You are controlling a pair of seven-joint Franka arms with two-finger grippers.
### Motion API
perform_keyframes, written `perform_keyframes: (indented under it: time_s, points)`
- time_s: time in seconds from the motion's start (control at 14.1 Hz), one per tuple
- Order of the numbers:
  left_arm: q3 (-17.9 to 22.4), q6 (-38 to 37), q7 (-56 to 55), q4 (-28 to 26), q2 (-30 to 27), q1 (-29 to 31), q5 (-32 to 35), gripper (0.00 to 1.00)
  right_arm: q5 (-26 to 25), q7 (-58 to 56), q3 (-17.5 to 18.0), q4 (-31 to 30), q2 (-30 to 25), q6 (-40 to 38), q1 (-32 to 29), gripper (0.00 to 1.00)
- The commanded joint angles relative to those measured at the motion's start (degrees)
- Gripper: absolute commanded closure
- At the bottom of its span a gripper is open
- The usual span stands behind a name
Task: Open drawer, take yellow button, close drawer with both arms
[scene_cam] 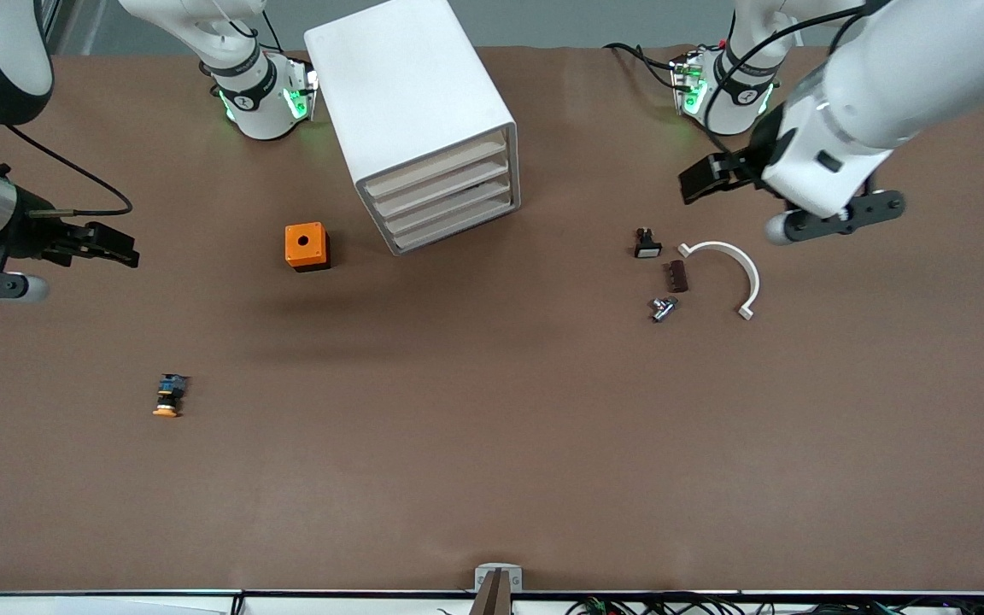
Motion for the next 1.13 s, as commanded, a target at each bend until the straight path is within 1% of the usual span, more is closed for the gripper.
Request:
perform_keyframes:
  time_s: [0.0, 0.14, 0.35, 0.42, 0.5, 0.64, 0.85, 0.99, 1.06]
  points:
    - [-0.5, 0.3, 6.5, -10.1, -9.1, 2.9, 3.8, 0.00, 0.2, 0.8, 0.3, 1.2, 0.3, -0.8, -0.9, 0.00]
    - [-0.5, 0.7, 8.9, -15.0, -12.9, 5.0, 6.2, 0.00, 0.2, 0.9, 0.3, 2.6, 0.3, -0.9, -1.0, 0.00]
    - [-0.5, 1.5, 11.5, -19.2, -15.7, 6.5, 10.2, 0.00, 0.3, 0.7, 0.2, 4.3, 0.3, -1.1, -1.3, 0.00]
    - [-0.6, 2.4, 12.8, -20.7, -16.6, 8.2, 10.3, 0.00, 0.3, 0.5, 0.3, 4.5, 0.2, -1.7, -1.4, 0.00]
    - [-0.7, 4.0, 14.8, -22.7, -17.5, 9.3, 10.3, 0.00, 0.3, 0.3, 0.3, 4.6, 0.1, -3.9, -1.4, 0.00]
    - [-0.7, 7.7, 16.0, -26.0, -18.3, 10.5, 10.7, 0.00, -0.7, 0.4, 0.7, 5.8, -0.1, -5.7, -0.8, 0.00]
    - [-0.7, 14.5, 16.0, -28.6, -17.7, 10.5, 11.6, 0.00, -0.6, 0.6, 0.7, 5.7, -1.0, -6.1, -0.5, 0.00]
    - [-0.7, 17.1, 16.1, -28.3, -16.5, 10.5, 13.7, 0.00, -0.2, 0.8, 0.5, 5.4, -2.9, -6.2, -0.9, 0.00]
    - [-0.7, 17.3, 16.0, -27.7, -15.7, 10.4, 15.0, 0.00, 0.2, 0.7, 0.4, 5.4, -3.1, -6.5, -1.1, 0.00]
